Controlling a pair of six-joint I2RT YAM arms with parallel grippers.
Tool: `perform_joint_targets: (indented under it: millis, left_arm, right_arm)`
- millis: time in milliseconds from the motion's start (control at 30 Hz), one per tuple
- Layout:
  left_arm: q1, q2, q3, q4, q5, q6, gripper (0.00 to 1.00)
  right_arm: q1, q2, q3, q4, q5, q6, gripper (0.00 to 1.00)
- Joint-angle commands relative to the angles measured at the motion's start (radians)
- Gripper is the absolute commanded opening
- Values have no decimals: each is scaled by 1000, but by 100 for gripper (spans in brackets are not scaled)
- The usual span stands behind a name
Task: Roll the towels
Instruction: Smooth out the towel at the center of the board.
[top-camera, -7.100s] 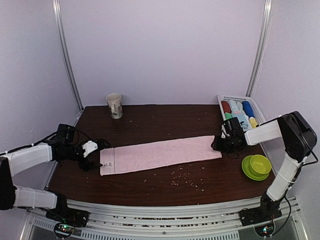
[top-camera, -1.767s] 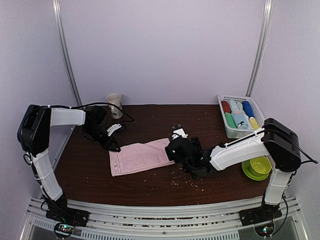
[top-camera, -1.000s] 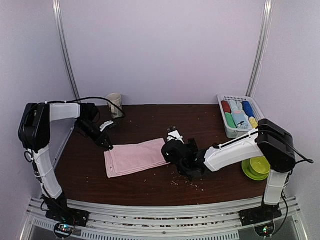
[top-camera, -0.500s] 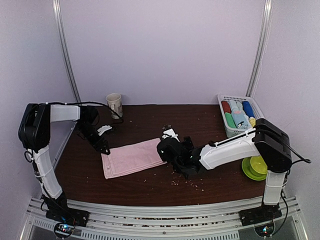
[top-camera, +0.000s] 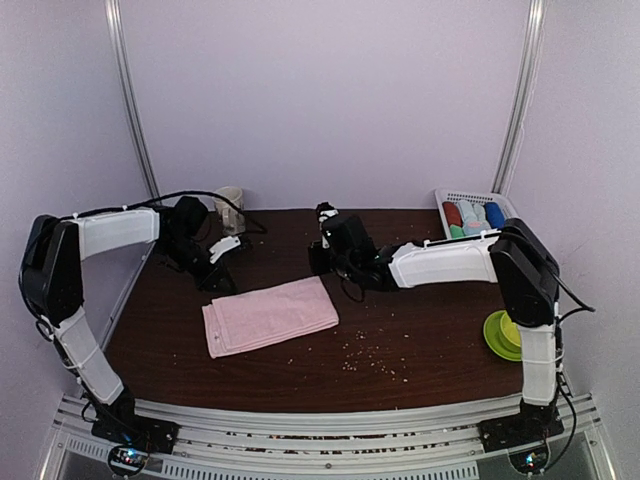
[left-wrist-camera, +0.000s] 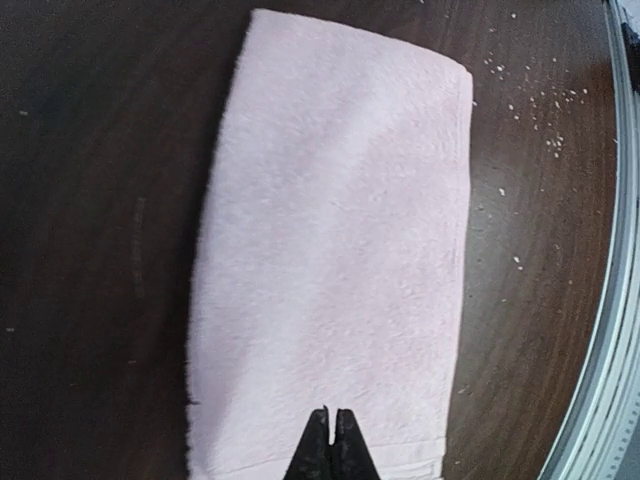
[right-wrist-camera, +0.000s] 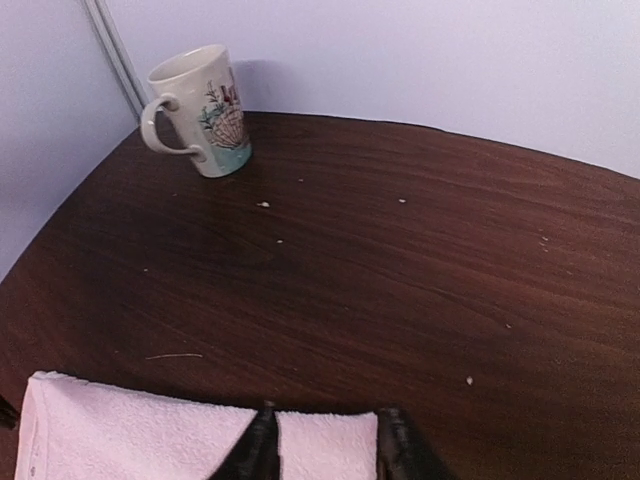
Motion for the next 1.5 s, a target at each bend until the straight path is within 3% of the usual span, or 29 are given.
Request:
perform_joint_targets:
  millis: [0, 233, 567, 600, 667, 833, 967, 1167, 1467]
  left_arm:
    - [-15, 47, -77, 72, 72, 12, 0]
    - [-15, 49, -186, 210, -157, -50, 0]
    - [-15, 135, -258, 195, -232, -36, 0]
    - [-15, 136, -257, 196, -234, -36, 3]
    - [-14, 132, -243, 195, -235, -34, 24]
    - [-14, 119, -145, 195, -266, -3, 60]
    - [-15, 119, -24, 182, -229, 19, 96]
    - [-15, 101, 90, 217, -253, 10, 98]
    - [-33, 44, -31, 252, -185, 37, 98]
  right_arm:
    - [-58, 88, 53, 69, -351, 175, 23]
    - [-91, 242, 141, 107, -505, 324, 18]
    - [-105, 293, 127, 32, -391, 340, 19]
    - [-106, 290, 113, 34, -381, 341, 19]
    - [-112, 280, 88, 32, -355, 343, 19]
    - [-127, 234, 17, 49, -296, 351, 19]
    - [-143, 184, -46, 50, -245, 353, 19]
    - [-162, 47, -221, 88, -160, 380, 20]
    - [-129, -258, -573, 168, -120, 487, 24]
